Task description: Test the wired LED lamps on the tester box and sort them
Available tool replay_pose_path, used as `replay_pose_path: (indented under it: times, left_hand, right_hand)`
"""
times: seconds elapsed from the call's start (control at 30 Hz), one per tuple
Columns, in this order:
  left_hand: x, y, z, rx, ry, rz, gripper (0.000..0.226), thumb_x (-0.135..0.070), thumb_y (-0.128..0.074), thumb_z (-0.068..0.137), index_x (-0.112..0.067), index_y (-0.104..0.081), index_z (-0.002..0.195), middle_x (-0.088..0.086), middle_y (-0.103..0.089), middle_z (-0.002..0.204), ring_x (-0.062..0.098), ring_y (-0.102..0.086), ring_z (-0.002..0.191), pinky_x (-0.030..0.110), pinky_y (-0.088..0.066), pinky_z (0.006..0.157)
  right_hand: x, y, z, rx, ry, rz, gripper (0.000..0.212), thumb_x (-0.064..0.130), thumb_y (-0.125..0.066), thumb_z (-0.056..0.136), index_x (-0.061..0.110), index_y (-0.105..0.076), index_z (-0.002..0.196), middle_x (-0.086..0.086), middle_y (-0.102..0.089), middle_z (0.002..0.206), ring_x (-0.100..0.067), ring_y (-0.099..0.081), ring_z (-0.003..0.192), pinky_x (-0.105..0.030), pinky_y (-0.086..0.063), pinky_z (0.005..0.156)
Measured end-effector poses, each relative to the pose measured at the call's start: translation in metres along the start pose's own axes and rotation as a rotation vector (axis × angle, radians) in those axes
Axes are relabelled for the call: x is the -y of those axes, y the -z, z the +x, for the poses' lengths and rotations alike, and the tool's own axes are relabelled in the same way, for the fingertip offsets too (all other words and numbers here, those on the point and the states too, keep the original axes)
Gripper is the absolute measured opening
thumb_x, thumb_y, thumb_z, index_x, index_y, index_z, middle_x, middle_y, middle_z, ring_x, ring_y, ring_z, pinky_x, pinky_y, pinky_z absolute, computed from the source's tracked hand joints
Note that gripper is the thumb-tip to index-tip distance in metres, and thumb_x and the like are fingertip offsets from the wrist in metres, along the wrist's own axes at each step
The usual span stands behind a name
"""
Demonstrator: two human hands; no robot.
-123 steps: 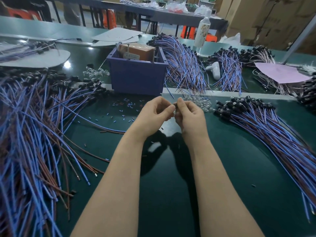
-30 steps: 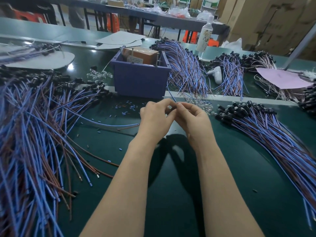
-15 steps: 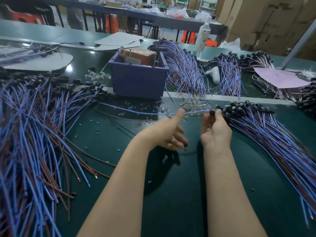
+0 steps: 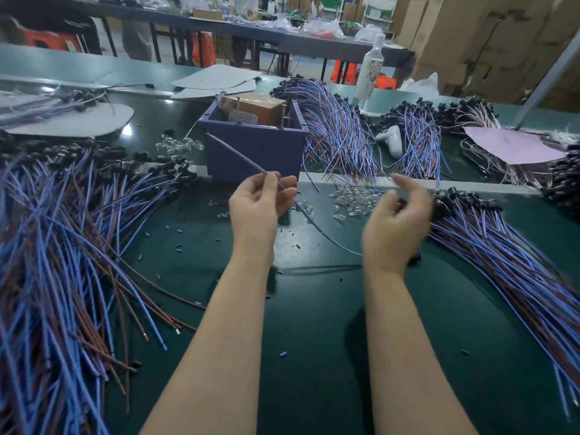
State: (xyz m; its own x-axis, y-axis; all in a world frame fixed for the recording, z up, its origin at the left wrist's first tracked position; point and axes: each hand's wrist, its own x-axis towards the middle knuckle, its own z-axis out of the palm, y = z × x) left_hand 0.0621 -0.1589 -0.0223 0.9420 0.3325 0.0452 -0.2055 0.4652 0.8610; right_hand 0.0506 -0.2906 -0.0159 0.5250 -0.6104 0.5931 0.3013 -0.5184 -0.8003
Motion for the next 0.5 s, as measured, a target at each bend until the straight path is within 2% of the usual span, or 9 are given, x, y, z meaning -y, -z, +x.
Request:
replay_pose_path:
  times: [0.03,0.1,0.17,0.23,0.27,0.33,0.43,0.5]
  left_hand:
    - [0.001,-0.001,-0.001,0.02,-0.003,0.042,0.013,-0.009,-0.047,0.098,-0.009,-0.057,0.089,0.004,-0.069,0.078,0.001,-0.063,0.054,0.014,-0.051,0.057]
    - [0.006,-0.002,-0.002,0.039,-0.031,0.163,0.012,-0.008,-0.051,0.097,-0.008,-0.059,0.088,0.005,-0.068,0.077,0.005,-0.062,0.056,0.019,-0.052,0.059]
    - [0.009,0.001,-0.001,0.024,-0.063,0.253,0.01,-0.009,-0.054,0.095,-0.004,-0.062,0.093,0.01,-0.066,0.081,0.012,-0.061,0.065,0.025,-0.05,0.062]
    - [0.011,0.005,0.002,-0.012,-0.067,0.26,0.012,-0.009,-0.056,0.094,-0.001,-0.064,0.098,0.006,-0.065,0.08,0.008,-0.06,0.066,0.019,-0.05,0.058]
    - [0.012,0.006,0.003,-0.03,-0.066,0.252,0.012,-0.009,-0.056,0.094,-0.002,-0.064,0.097,0.003,-0.065,0.078,0.005,-0.06,0.064,0.016,-0.048,0.056]
    - [0.014,0.006,0.004,-0.051,-0.061,0.249,0.008,-0.008,-0.057,0.093,-0.005,-0.065,0.093,0.0,-0.063,0.075,0.001,-0.059,0.061,0.013,-0.047,0.056]
    - [0.018,0.005,0.006,-0.052,-0.06,0.293,0.009,-0.009,-0.058,0.092,-0.003,-0.065,0.093,0.0,-0.063,0.074,0.006,-0.058,0.065,0.018,-0.048,0.065]
    - [0.021,0.006,0.006,-0.047,-0.069,0.34,0.006,-0.012,-0.06,0.091,-0.01,-0.065,0.088,0.003,-0.065,0.077,0.015,-0.06,0.073,0.028,-0.052,0.074]
  right_hand:
    - [0.007,-0.007,-0.006,0.177,0.036,0.021,0.022,0.002,-0.047,0.09,0.003,-0.065,0.103,-0.002,-0.063,0.096,-0.02,-0.058,0.093,-0.011,-0.039,0.081]
    - [0.017,-0.023,-0.019,0.557,0.063,-0.035,0.02,0.01,-0.049,0.095,0.007,-0.067,0.104,-0.004,-0.068,0.095,-0.02,-0.061,0.089,-0.019,-0.041,0.076]
    - [0.021,-0.036,-0.027,0.773,0.015,-0.052,0.021,0.015,-0.05,0.096,0.009,-0.066,0.107,-0.006,-0.07,0.097,-0.017,-0.061,0.086,-0.017,-0.041,0.072]
    - [0.022,-0.043,-0.032,0.782,-0.032,-0.01,0.018,0.015,-0.051,0.095,0.008,-0.066,0.104,-0.005,-0.07,0.093,-0.014,-0.059,0.08,-0.012,-0.04,0.067]
    - [0.021,-0.045,-0.034,0.768,-0.052,0.008,0.016,0.013,-0.053,0.094,0.008,-0.066,0.101,-0.004,-0.07,0.09,-0.014,-0.06,0.08,-0.014,-0.043,0.07]
    - [0.017,-0.047,-0.039,0.745,-0.147,0.073,0.01,0.011,-0.055,0.092,0.011,-0.066,0.092,-0.002,-0.067,0.084,-0.018,-0.063,0.081,-0.026,-0.05,0.079]
    - [0.01,-0.049,-0.045,0.719,-0.36,0.195,0.013,0.011,-0.057,0.091,0.017,-0.061,0.08,-0.008,-0.069,0.083,-0.026,-0.066,0.084,-0.046,-0.053,0.086]
    - [0.007,-0.049,-0.046,0.697,-0.424,0.237,0.016,0.011,-0.057,0.091,0.02,-0.06,0.078,-0.014,-0.07,0.087,-0.032,-0.067,0.088,-0.05,-0.052,0.087]
